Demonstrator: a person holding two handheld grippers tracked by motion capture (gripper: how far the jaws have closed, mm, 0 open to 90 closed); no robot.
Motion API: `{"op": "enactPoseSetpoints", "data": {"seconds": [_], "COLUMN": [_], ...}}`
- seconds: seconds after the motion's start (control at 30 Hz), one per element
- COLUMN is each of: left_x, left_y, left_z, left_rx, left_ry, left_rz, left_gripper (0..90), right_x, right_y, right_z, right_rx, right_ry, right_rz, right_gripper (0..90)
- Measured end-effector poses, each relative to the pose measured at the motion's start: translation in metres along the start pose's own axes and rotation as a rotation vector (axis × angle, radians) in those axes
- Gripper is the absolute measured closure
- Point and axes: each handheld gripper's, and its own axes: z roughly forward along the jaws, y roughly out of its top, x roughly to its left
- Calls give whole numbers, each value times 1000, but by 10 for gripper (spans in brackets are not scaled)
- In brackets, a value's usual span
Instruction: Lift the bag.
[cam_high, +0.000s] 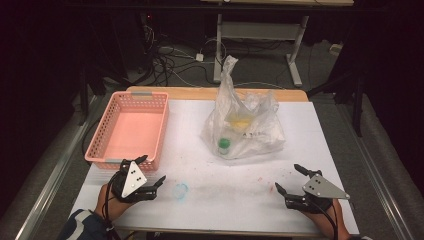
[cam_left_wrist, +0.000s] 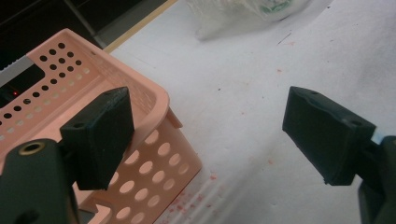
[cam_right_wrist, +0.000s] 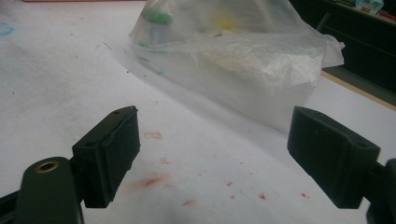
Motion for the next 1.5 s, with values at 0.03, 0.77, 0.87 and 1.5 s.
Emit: {"op": "enactPoseSetpoints", "data": {"seconds": [0.03,0.77,0.87,1.5], "left_x": [-1,2,2,7], "left_y": [0,1,1,7], "left_z": [0,-5,-5,-3], "left_rx": [1,-16,-16,-31], "left_ry": [0,20,17,31], "left_rz": [4,-23,-25,-23], "left_gripper": [161,161,161,161], "right_x": [0,2,2,-5], "right_y": [0,8,8,10], "right_z": [-1,0,-1,-4], "right_rx": [2,-10,-13,-39], "right_ry": [-4,17,12,30], "right_rz": [-6,-8,-1,6], "right_gripper": [176,165,166,160]}}
